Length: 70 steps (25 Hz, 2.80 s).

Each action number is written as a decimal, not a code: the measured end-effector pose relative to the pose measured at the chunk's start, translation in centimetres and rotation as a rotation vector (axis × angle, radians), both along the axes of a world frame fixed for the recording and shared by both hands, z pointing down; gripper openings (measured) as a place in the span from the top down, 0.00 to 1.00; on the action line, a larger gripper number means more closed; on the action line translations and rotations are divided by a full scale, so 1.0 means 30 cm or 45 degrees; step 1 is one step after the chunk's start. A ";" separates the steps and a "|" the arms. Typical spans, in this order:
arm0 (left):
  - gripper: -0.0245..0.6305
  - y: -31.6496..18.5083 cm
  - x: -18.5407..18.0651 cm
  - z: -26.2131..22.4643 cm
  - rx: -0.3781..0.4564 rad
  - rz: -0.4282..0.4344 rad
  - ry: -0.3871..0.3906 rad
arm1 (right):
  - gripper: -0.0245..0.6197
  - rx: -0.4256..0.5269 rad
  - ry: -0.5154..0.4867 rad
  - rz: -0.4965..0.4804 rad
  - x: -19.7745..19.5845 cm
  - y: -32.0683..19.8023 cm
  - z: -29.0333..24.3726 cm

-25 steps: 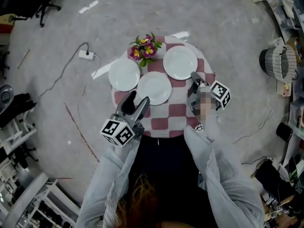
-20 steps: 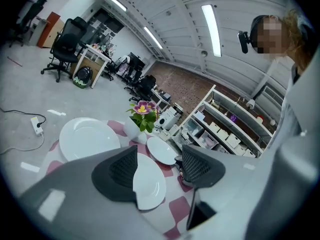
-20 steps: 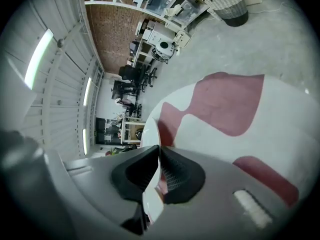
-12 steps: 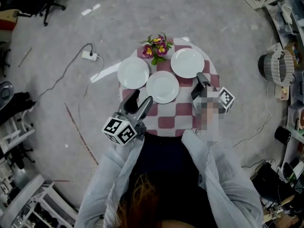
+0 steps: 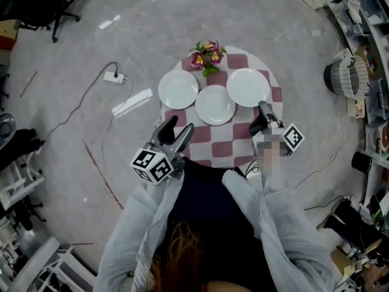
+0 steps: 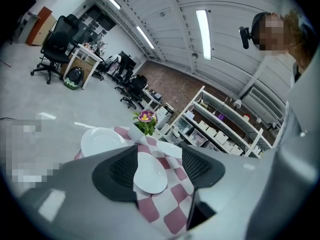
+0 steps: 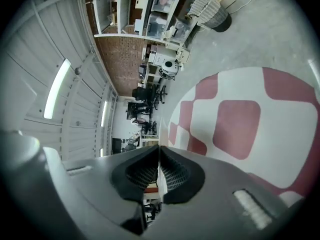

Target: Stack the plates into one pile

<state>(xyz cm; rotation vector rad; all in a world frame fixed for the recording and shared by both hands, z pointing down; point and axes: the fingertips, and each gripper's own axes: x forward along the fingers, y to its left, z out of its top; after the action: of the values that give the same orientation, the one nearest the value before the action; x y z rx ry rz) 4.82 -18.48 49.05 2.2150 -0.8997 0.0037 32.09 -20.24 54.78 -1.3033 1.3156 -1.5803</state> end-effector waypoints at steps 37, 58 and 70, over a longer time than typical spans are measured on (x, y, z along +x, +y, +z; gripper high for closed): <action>0.55 0.188 -0.307 0.100 -0.105 -0.256 0.005 | 0.93 -0.243 0.080 -0.207 -0.331 0.133 0.205; 0.55 0.194 -0.291 0.100 -0.099 -0.229 0.013 | 0.62 -0.257 0.238 -0.321 -0.341 0.146 0.202; 0.55 0.201 -0.288 0.090 -0.086 -0.235 0.031 | 0.41 -0.364 0.264 -0.299 -0.367 0.105 0.211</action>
<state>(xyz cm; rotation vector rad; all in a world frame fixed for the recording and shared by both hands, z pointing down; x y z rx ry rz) -3.81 -12.45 51.75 2.0584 -1.0719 -0.0783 21.09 -17.08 61.12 -1.5673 1.4513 -1.8905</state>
